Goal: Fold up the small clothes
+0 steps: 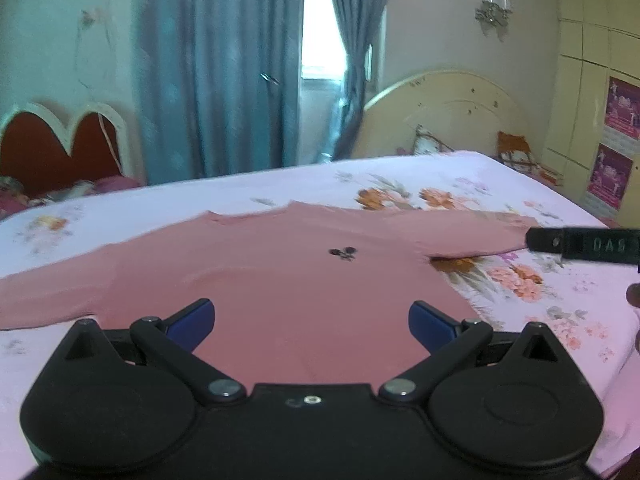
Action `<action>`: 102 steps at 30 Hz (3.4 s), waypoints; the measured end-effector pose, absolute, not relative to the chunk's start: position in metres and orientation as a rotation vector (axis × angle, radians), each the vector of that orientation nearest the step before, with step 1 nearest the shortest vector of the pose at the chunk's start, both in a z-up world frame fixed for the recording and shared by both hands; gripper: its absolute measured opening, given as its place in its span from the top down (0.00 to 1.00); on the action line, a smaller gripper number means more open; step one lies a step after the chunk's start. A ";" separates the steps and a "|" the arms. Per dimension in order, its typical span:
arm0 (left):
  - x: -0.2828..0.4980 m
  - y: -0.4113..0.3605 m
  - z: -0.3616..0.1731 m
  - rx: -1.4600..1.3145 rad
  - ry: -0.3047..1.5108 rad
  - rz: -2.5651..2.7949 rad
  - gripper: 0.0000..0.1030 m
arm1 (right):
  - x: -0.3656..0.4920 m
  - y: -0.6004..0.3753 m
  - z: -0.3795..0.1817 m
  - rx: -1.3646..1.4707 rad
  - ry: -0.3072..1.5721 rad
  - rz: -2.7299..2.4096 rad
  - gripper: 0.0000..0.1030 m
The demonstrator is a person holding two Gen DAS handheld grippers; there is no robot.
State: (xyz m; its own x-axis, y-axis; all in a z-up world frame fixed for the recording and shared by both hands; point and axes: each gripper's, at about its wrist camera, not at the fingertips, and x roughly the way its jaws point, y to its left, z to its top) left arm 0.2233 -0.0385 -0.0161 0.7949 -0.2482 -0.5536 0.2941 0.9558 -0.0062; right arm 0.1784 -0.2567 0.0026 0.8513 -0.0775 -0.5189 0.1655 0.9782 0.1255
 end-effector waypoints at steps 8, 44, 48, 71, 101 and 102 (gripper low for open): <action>0.298 -0.074 -0.035 0.004 0.629 -0.249 0.00 | 0.248 -0.387 -0.037 0.319 0.561 -0.245 0.00; 0.443 -0.151 -0.082 0.088 0.826 -0.050 0.00 | 0.394 -0.641 -0.168 0.650 0.697 -0.415 0.92; 0.440 -0.116 -0.087 0.015 0.849 -0.063 0.00 | 0.405 -0.603 -0.137 0.556 0.615 -0.352 0.92; 0.411 0.126 -0.106 -0.231 0.846 0.014 0.05 | 0.497 -0.096 -0.133 0.075 0.740 0.369 0.94; 0.529 -0.010 -0.147 -0.275 0.863 -0.377 0.95 | 0.439 -0.311 -0.166 0.338 0.813 -0.060 0.66; 0.523 -0.008 -0.139 -0.270 0.821 -0.378 0.95 | 0.441 -0.310 -0.167 0.318 0.813 -0.058 0.67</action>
State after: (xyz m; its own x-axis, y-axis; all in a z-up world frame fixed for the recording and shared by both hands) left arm 0.5234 -0.0081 -0.1394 0.6212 -0.4269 -0.6571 0.2210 0.9000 -0.3757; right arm 0.4407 -0.3098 -0.1666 0.6888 0.0705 -0.7216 0.1718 0.9510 0.2569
